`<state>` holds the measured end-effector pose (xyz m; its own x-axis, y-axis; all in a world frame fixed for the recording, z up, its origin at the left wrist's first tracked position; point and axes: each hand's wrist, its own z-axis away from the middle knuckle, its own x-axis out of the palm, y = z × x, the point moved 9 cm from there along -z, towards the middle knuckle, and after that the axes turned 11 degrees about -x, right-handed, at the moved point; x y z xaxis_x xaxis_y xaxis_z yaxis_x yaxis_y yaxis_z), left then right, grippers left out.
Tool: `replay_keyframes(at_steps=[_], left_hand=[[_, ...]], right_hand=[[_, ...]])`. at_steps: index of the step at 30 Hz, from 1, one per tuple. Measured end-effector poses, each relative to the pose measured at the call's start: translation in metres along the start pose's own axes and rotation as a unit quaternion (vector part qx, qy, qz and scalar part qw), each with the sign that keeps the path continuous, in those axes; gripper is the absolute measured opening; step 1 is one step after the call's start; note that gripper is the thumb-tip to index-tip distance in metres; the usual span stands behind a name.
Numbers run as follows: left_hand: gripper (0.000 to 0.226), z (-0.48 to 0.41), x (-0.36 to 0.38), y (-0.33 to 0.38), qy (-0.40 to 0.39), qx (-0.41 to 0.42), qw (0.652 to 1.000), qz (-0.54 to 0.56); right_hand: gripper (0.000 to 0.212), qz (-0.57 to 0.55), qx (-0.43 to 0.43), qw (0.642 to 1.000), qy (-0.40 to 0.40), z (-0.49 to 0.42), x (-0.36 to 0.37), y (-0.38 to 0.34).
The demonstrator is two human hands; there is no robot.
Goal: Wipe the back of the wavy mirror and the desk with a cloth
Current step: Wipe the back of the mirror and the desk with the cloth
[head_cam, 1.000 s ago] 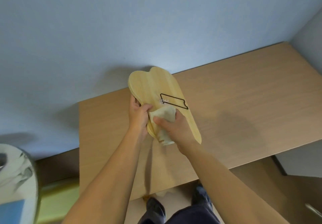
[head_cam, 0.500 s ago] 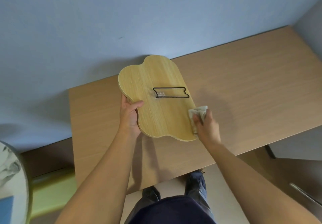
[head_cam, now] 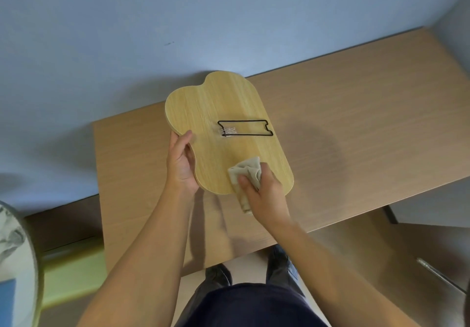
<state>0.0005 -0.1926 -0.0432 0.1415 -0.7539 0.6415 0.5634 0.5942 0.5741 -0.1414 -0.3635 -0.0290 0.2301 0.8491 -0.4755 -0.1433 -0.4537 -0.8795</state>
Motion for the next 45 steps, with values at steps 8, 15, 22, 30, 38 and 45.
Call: replay_keyframes(at_steps=[8, 15, 22, 30, 38, 45], left_hand=[[0.024, 0.003, -0.011, -0.002, 0.066, 0.013, 0.998, 0.021], [0.028, 0.008, -0.008, 0.002, 0.093, 0.034, 0.994, 0.036], [0.032, 0.005, -0.003, -0.003, 0.056, -0.002, 0.997, 0.06], [0.04, 0.007, -0.007, -0.006, 0.063, 0.012, 0.998, -0.02], [0.028, 0.003, -0.012, -0.011, 0.05, 0.013, 0.999, -0.002], [0.034, 0.001, -0.013, -0.009, 0.054, 0.016, 0.998, 0.001]], right_hand=[[0.03, 0.105, 0.124, 0.986, 0.044, 0.007, -0.075, 0.097], [0.025, 0.16, 0.121, 0.973, 0.111, -0.013, -0.102, 0.081], [0.038, 0.014, -0.028, 0.999, -0.009, -0.044, 0.033, -0.074], [0.03, 0.091, 0.056, 0.994, 0.028, -0.049, -0.008, 0.007], [0.031, 0.192, 0.166, 0.961, 0.105, -0.057, -0.09, 0.087], [0.031, 0.051, -0.014, 0.998, 0.038, -0.066, -0.012, -0.023]])
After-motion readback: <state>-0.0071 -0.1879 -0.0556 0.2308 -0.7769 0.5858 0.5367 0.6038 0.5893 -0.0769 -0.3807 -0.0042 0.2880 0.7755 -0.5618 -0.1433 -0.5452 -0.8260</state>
